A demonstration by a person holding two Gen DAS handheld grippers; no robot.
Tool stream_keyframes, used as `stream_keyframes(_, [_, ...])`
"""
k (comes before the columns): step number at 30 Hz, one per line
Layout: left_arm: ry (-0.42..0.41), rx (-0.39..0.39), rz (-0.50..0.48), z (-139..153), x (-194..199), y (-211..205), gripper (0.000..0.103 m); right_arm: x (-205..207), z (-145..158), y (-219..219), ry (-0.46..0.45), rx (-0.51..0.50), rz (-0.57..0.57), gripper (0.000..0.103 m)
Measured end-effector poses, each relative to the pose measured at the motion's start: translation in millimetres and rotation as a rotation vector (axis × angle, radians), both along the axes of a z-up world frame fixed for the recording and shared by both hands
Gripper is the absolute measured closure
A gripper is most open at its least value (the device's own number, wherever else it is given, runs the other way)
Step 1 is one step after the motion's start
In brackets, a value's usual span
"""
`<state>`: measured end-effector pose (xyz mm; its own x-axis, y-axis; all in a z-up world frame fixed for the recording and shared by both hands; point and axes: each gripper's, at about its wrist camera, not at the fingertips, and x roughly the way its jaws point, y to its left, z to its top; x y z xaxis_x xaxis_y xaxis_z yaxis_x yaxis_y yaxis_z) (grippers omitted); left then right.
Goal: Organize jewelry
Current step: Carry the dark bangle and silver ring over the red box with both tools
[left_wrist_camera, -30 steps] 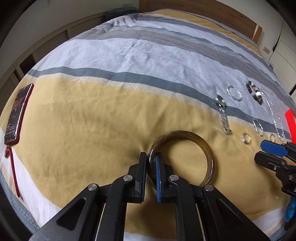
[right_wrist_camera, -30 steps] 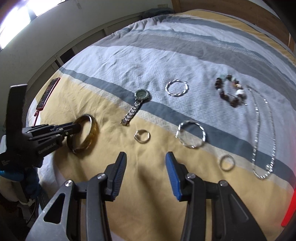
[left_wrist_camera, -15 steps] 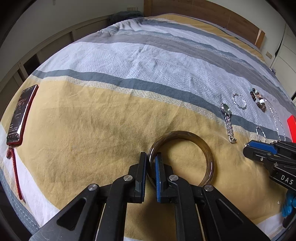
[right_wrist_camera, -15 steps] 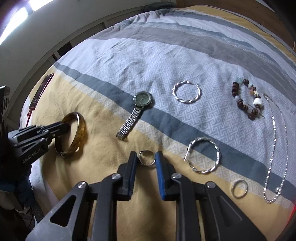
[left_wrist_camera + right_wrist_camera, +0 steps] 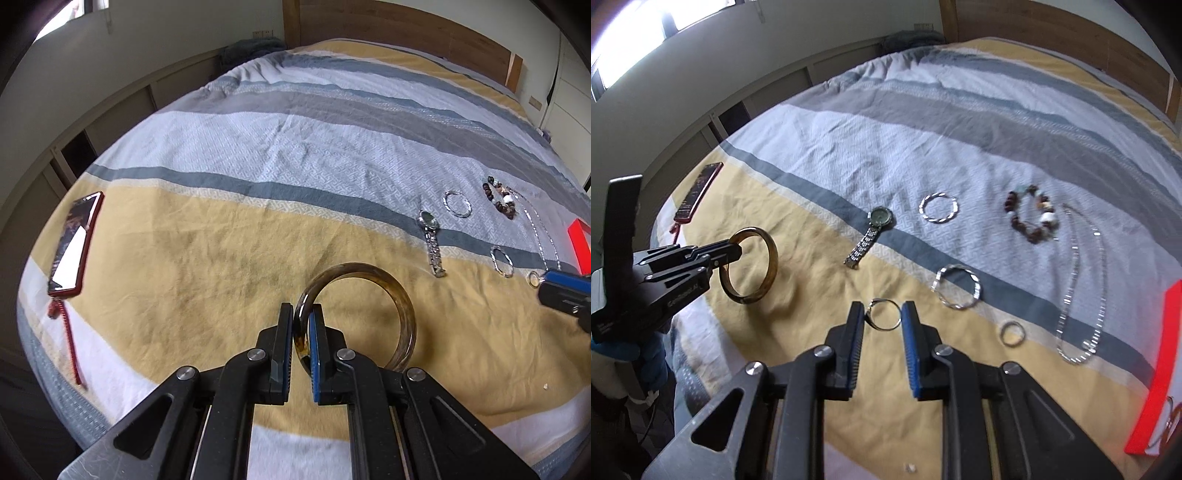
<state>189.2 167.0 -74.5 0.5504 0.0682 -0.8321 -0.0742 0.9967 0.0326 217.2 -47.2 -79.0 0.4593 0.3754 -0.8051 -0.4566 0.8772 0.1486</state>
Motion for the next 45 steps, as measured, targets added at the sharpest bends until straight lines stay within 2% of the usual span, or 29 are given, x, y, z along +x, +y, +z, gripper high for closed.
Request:
stream_keyframes(13, [-0.054, 0.045, -0.042, 38, -26, -35, 0.095, -41, 45, -67, -0.08, 0.018, -0.082, 0.084])
stream_keyframes(27, [-0.147, 0.043, -0.153, 88, -43, -106, 0.095, -88, 86, -153, -0.169, 0.028, -0.208, 0.084])
stream_keyframes(39, [-0.177, 0.044, -0.256, 113, -58, -166, 0.095, -123, 97, -217, -0.204, 0.052, -0.312, 0.084])
stream_keyframes(45, [-0.174, 0.025, -0.352, 118, -49, -218, 0.095, -135, 95, -271, -0.201, 0.043, -0.409, 0.084])
